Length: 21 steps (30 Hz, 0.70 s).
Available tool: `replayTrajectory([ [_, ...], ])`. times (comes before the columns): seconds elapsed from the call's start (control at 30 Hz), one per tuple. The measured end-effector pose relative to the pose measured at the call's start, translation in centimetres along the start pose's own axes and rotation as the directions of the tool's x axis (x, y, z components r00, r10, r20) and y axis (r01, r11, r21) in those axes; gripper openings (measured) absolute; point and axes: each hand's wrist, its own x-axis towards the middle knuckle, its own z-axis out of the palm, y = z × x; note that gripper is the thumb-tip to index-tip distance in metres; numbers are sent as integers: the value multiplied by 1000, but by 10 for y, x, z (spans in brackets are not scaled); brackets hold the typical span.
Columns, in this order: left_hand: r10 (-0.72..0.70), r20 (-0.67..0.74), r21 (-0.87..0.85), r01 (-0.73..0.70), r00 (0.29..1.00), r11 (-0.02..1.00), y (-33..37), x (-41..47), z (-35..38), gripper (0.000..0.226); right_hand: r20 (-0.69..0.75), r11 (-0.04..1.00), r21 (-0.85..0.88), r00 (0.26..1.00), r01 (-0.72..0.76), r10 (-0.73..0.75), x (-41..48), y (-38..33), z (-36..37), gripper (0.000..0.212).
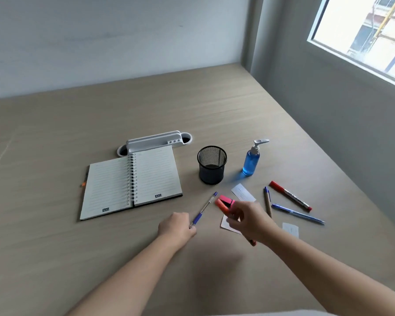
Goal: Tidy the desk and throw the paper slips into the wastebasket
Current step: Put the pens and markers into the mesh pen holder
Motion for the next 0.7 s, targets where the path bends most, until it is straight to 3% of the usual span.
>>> replayTrajectory([
  [0.17, -20, -236, -215, -33, 972, 976, -6, -4, -47, 14, -199, 970, 231, 979, 78, -31, 36, -27, -59, 15],
  [0.4, 30, -571, -348, -276, 820, 896, 14, 19, -169, 9, -352, 966, 221, 935, 131, -46, 130, -59, -117, 8],
  [0.6, 17, -682, -472, -458, 731, 754, 47, 40, -194, 9, -293, 978, 183, 955, 103, -46, 142, -51, -99, 13],
  [0.7, 13, -631, -534, -446, 776, 718, 55, 58, -182, 9, -243, 991, 121, 969, 65, -34, 148, -43, -84, 17],
])
